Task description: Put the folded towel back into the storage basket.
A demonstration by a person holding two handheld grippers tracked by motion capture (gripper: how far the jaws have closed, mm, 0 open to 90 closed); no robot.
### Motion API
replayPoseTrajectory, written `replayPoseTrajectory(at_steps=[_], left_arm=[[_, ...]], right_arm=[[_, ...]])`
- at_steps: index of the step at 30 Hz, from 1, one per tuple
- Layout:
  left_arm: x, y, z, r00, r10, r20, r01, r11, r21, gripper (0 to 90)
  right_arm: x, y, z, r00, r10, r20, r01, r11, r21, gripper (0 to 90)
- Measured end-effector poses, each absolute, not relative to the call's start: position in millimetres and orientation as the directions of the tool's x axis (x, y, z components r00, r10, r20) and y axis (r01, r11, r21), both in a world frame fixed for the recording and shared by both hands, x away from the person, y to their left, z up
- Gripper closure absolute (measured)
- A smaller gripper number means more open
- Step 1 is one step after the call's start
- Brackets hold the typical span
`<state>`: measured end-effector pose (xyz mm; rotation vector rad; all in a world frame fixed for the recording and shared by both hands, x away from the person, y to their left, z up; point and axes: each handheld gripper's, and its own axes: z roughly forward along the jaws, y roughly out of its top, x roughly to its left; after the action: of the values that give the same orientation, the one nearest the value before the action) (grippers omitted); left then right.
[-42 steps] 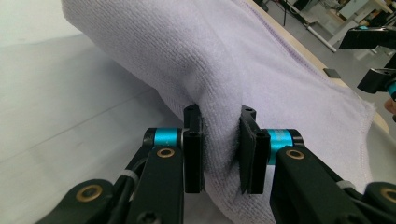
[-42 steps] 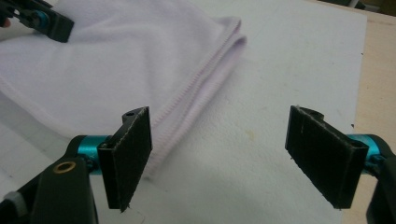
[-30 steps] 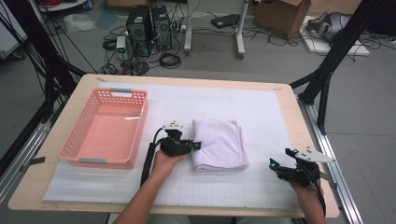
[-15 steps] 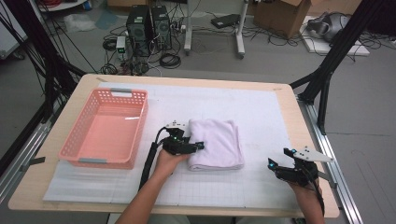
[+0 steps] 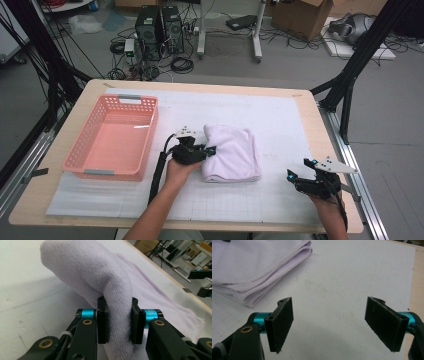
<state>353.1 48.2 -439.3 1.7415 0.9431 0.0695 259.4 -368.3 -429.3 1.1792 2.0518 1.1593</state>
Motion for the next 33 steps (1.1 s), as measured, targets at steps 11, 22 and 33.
replayPoseTrajectory(at_steps=[11,22,33], left_arm=[[336,53,-417,0.812,0.535,-0.232,0.327,-0.089,0.941,73.1],[321,57,-387,0.872,0.479,-0.098,0.164,-0.098,0.982,73.1],[312,71,-361,0.888,0.458,-0.043,0.089,-0.079,0.993,73.3]], right_arm=[[259,-368,-429,-0.499,0.866,-0.006,0.440,0.259,0.860,21.9],[259,-366,-428,-0.503,0.864,-0.005,0.440,0.261,0.859,21.9],[260,-365,-429,-0.506,0.862,-0.004,0.439,0.261,0.860,21.9]])
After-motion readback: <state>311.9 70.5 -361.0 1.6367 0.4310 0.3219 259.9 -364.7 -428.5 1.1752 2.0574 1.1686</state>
